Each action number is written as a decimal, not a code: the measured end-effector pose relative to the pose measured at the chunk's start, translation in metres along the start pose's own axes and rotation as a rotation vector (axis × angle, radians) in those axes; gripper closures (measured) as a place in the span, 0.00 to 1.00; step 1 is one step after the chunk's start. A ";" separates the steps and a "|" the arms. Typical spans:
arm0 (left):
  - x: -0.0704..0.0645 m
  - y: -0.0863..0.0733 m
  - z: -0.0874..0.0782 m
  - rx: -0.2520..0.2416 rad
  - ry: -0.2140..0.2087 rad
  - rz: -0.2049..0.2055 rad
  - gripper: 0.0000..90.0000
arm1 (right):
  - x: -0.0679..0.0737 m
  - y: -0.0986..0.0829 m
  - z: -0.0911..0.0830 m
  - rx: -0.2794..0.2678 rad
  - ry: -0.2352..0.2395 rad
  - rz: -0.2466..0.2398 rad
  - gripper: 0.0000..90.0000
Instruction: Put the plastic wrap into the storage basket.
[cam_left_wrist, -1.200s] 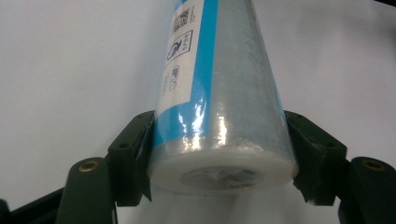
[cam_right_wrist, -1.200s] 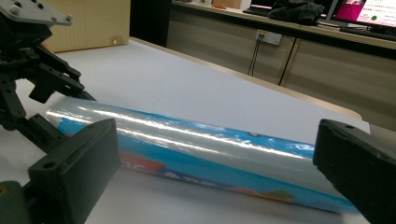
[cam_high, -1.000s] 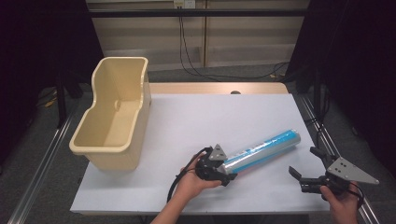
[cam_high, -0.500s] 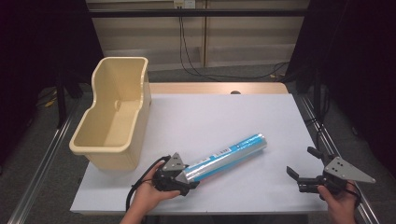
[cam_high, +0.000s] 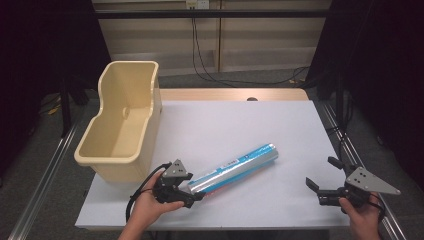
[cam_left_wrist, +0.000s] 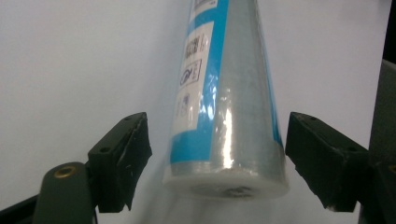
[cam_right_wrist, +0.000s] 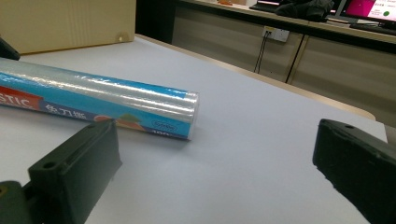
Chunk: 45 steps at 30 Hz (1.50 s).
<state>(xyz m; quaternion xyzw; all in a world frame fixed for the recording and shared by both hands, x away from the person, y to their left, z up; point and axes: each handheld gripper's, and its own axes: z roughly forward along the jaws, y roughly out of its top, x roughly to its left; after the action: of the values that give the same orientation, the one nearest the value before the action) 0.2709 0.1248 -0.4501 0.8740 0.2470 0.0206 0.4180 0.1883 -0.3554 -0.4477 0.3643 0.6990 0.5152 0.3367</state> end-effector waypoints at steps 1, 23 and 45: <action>0.000 0.003 0.001 0.007 0.006 0.004 0.23 | 0.000 0.000 0.000 -0.001 -0.001 0.000 0.00; 0.005 0.073 0.060 0.108 -0.014 0.048 0.15 | -0.001 0.001 -0.004 -0.005 -0.002 0.000 0.00; 0.004 0.046 0.053 0.173 0.030 0.074 0.36 | -0.003 0.001 -0.003 -0.002 -0.002 0.002 0.00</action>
<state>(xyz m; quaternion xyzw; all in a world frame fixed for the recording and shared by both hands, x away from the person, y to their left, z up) 0.3062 0.0635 -0.4509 0.9150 0.2216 0.0280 0.3361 0.1874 -0.3589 -0.4463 0.3650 0.6977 0.5159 0.3373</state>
